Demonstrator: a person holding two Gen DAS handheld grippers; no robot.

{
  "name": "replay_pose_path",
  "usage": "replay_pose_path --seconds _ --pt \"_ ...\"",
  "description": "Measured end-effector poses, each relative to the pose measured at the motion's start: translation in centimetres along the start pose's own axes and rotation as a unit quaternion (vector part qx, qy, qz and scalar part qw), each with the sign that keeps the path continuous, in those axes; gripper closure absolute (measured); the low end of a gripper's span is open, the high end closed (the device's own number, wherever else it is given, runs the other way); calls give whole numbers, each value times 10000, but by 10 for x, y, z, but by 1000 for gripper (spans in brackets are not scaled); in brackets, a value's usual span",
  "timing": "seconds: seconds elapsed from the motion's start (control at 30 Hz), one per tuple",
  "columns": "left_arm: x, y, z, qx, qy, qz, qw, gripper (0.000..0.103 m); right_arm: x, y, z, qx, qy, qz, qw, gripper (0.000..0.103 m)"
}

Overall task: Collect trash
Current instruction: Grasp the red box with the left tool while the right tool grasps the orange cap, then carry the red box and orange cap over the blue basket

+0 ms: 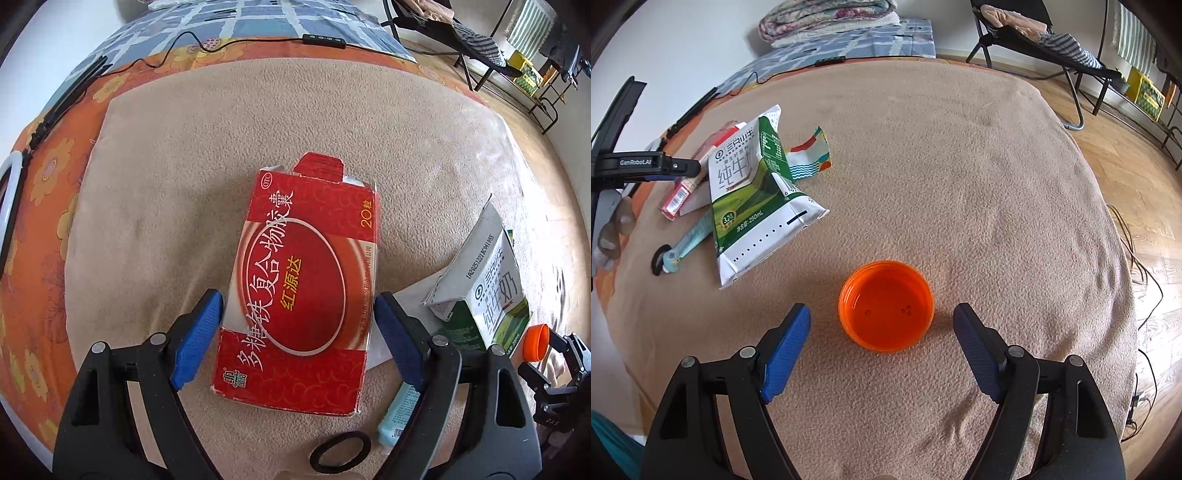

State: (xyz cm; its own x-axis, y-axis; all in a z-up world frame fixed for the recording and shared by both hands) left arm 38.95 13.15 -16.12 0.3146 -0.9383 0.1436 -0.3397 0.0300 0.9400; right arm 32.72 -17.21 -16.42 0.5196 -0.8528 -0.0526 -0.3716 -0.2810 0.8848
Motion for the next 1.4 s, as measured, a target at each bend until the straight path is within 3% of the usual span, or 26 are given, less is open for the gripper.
replay_pose_path --seconds 0.17,0.4,0.43,0.5,0.53,0.63,1.03,1.4 --pt "-5 -2 1 88 248 195 9995 16 0 -5 0 -98 -35 42 9999 24" --pt "0 6 7 392 122 41 9992 18 -3 -5 -1 -96 31 15 9999 26" --pt "0 8 8 421 102 31 9991 18 -2 -4 0 -91 1 -7 10000 30" --pt "0 10 9 452 98 34 9989 18 0 -3 0 -117 -36 24 9999 53" --pt "-1 12 9 468 106 46 9988 18 1 -2 0 -109 -45 38 9999 58" --pt "-5 20 11 551 188 98 9983 18 4 0 0 -47 -166 -119 9998 58" --pt "-20 76 40 885 337 404 9947 18 -9 33 -9 410 -2 -98 9991 58" --pt "-8 138 115 1057 75 791 9912 18 -22 78 3 743 44 -288 9968 58"
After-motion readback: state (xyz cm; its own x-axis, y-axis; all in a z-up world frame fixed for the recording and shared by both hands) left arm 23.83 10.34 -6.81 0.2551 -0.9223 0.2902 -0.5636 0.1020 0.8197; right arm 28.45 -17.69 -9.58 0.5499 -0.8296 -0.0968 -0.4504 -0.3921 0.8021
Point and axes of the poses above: each gripper's, at about its wrist camera, not at the fingertips, and y roughly against the way its jaws point, x to its right, z to its underside, the point moved 4 cm from there along -y, roughly the way its jaws point, and after that the axes turned 8 degrees about y, right-handed, at the moved point
